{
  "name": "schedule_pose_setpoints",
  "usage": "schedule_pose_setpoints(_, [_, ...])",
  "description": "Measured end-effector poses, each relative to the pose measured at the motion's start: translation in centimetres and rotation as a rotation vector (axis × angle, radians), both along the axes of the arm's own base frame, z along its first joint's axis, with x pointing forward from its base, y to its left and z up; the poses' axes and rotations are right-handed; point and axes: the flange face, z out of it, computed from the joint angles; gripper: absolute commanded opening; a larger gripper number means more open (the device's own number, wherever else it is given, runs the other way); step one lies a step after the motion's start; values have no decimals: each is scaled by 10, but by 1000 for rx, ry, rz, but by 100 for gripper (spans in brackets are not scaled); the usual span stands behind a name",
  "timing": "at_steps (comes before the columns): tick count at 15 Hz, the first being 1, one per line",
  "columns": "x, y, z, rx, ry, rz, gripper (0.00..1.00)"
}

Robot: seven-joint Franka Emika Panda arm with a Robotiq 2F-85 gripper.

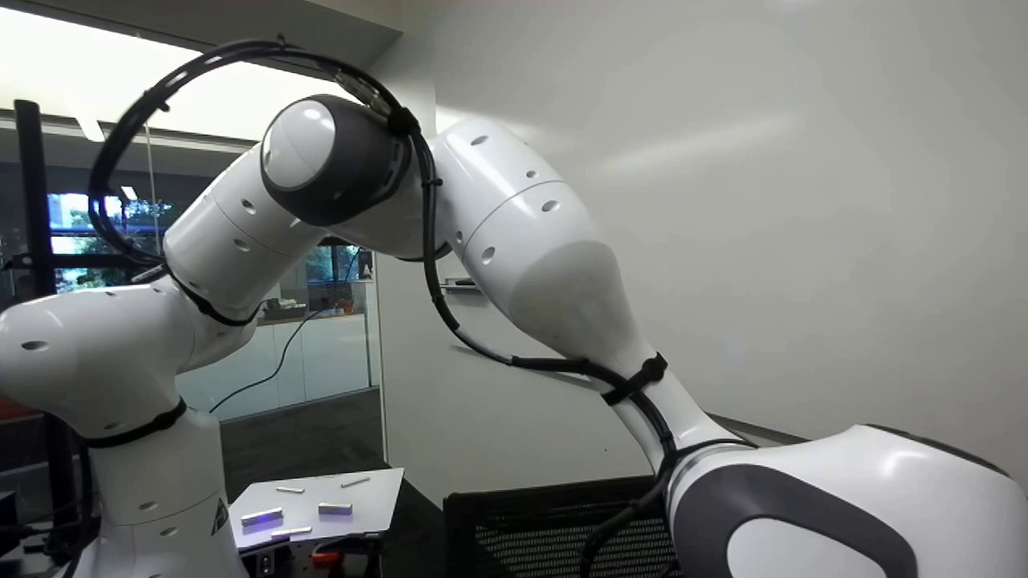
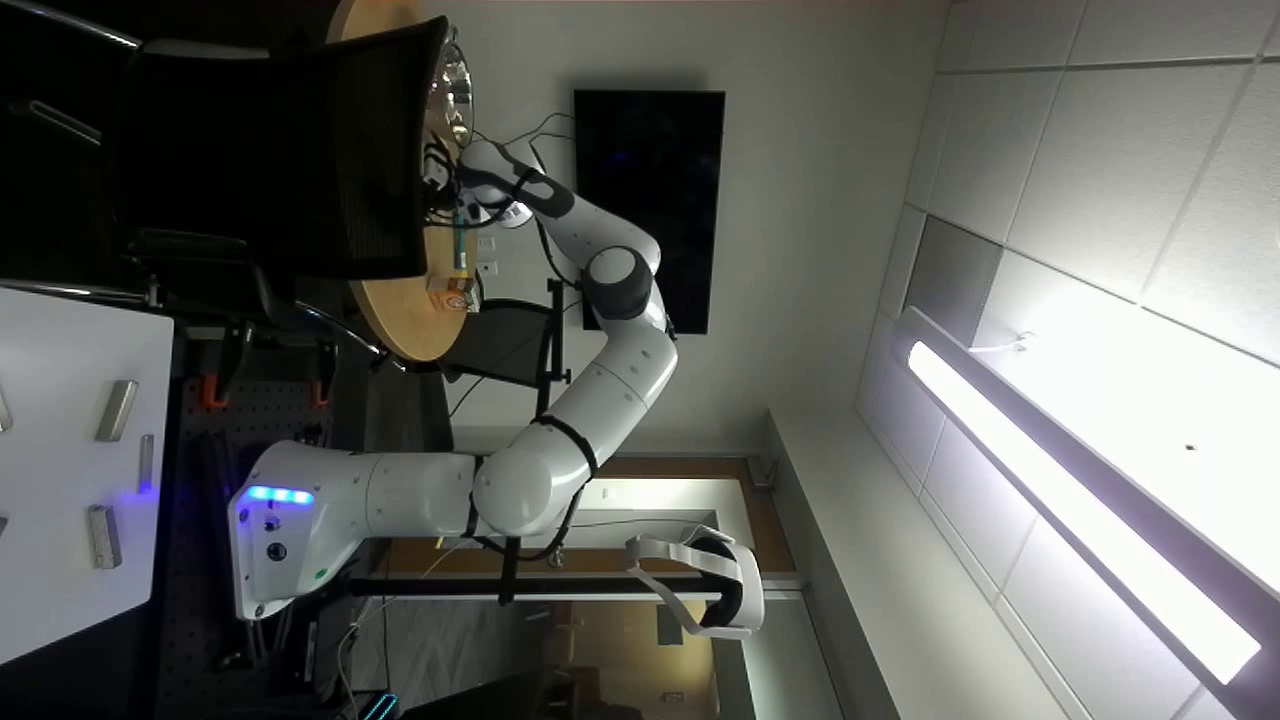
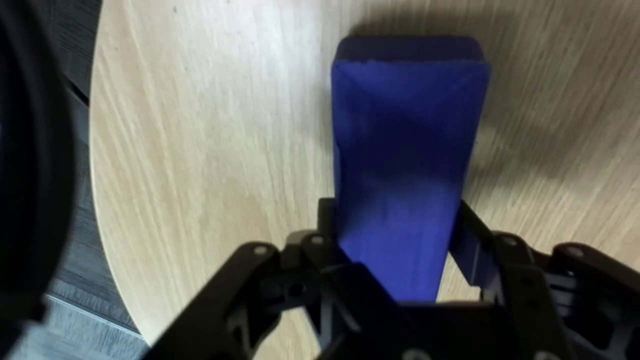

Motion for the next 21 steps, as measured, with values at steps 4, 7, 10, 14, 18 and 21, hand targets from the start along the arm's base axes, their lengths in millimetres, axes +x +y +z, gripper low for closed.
schedule_pose_setpoints(4, [-1,-11,5,1,-22,-31,31])
schedule_pose_setpoints(7, [2,-22,15,-11,-44,-45,31])
schedule_pose_setpoints(10, [11,-25,35,-27,-76,-41,31])
schedule_pose_setpoints(14, [31,-16,77,-42,-142,-19,31])
schedule_pose_setpoints(18, [57,8,135,-57,-240,44,31])
schedule_pose_setpoints(21, [75,30,179,-67,-326,109,31])
